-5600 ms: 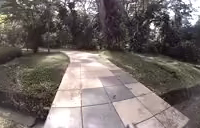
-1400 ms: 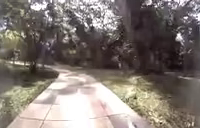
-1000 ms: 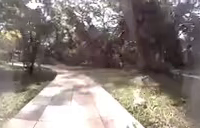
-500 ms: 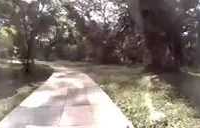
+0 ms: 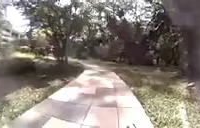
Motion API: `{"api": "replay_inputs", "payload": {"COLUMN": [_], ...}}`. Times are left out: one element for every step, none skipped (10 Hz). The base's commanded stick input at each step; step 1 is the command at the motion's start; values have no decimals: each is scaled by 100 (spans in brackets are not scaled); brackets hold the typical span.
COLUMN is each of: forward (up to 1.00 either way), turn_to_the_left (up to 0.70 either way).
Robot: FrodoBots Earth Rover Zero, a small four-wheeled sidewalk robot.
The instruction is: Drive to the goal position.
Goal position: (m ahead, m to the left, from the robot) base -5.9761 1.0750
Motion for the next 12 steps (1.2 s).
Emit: {"api": "replay_inputs", "payload": {"forward": [0, 0, 0, 0, 0, 0, 0, 0, 0, 0, 0, 0], "turn_to_the_left": [100, 100, 100, 100, 100, 100, 100, 100, 100, 100, 100, 100]}}
